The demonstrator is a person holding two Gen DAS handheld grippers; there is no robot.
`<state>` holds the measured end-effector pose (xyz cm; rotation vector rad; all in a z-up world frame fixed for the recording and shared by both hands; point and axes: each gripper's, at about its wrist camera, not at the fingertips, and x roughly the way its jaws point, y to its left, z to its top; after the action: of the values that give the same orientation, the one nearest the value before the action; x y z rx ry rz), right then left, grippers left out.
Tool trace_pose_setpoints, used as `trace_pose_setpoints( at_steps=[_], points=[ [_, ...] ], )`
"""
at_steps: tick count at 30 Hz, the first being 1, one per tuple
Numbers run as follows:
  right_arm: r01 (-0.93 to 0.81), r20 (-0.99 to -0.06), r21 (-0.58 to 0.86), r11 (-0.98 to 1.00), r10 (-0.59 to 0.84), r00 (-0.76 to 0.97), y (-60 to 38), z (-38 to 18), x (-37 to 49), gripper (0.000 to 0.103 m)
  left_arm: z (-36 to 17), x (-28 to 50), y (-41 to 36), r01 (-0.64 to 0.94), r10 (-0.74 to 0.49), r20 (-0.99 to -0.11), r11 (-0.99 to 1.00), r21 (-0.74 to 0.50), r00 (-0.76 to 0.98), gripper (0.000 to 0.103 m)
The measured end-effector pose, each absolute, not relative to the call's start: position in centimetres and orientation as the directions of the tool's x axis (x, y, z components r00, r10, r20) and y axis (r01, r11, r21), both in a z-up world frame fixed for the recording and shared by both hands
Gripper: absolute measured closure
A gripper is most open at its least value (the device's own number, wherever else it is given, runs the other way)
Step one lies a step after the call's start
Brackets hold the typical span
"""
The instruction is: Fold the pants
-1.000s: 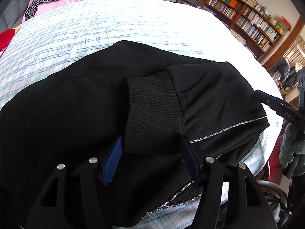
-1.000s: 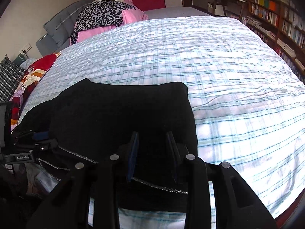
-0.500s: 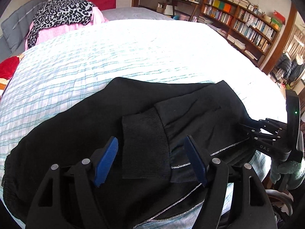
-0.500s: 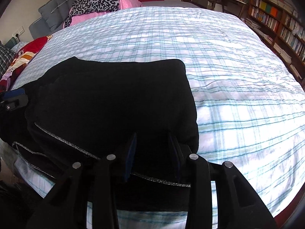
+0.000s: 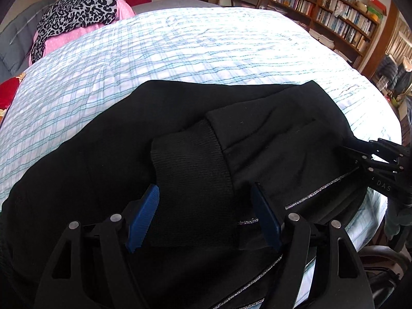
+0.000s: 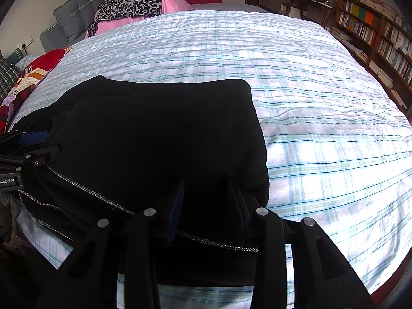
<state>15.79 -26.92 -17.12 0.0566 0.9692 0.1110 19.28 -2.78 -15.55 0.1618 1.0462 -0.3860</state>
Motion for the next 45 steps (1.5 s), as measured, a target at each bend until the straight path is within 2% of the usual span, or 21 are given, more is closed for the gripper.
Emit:
trace_pose_setpoints(
  at_steps=[10,14,23,32,38,42,45],
  points=[
    [-0.061,-0.821,0.077,0.995,0.098,0.562,-26.7,-16.9,15.8,0.065,-16.6,18.7,-2.2,0.371,-0.248,-0.855,0.926,-0.070,0.456,0.025],
    [-0.058,-0.812,0.084,0.995,0.102,0.575,-26.1,-15.8,15.6,0.048,-15.9,18.3,-1.7,0.362,-0.251,-0.845,0.929,-0.073,0.472,0.022],
    [-0.111,-0.772,0.089,0.990,0.139,0.621,-23.0,-13.1,15.1,0.048,-13.0,17.2,0.5,0.341,-0.253,-0.813,0.937,-0.072,0.524,0.020],
    [-0.292,-0.740,0.083,0.953,0.256,0.622,-16.3,-10.9,15.4,0.038,-10.6,16.1,5.4,0.256,-0.223,-0.802,0.963,-0.090,0.555,0.015],
    [-0.453,-0.688,0.067,0.889,0.370,0.624,-9.7,-8.8,14.6,0.035,-9.0,14.8,10.0,0.168,-0.139,-0.789,0.985,-0.046,0.599,0.012],
    [-0.569,-0.656,0.046,0.821,0.454,0.603,-4.7,-7.8,13.5,0.025,-7.3,14.2,14.4,0.072,-0.084,-0.764,0.996,-0.049,0.640,0.011],
    [-0.641,-0.646,0.054,0.766,0.516,0.562,-1.3,-7.3,12.7,0.025,-6.1,13.8,17.8,-0.006,-0.033,-0.745,0.999,-0.050,0.666,0.011]
  ],
)
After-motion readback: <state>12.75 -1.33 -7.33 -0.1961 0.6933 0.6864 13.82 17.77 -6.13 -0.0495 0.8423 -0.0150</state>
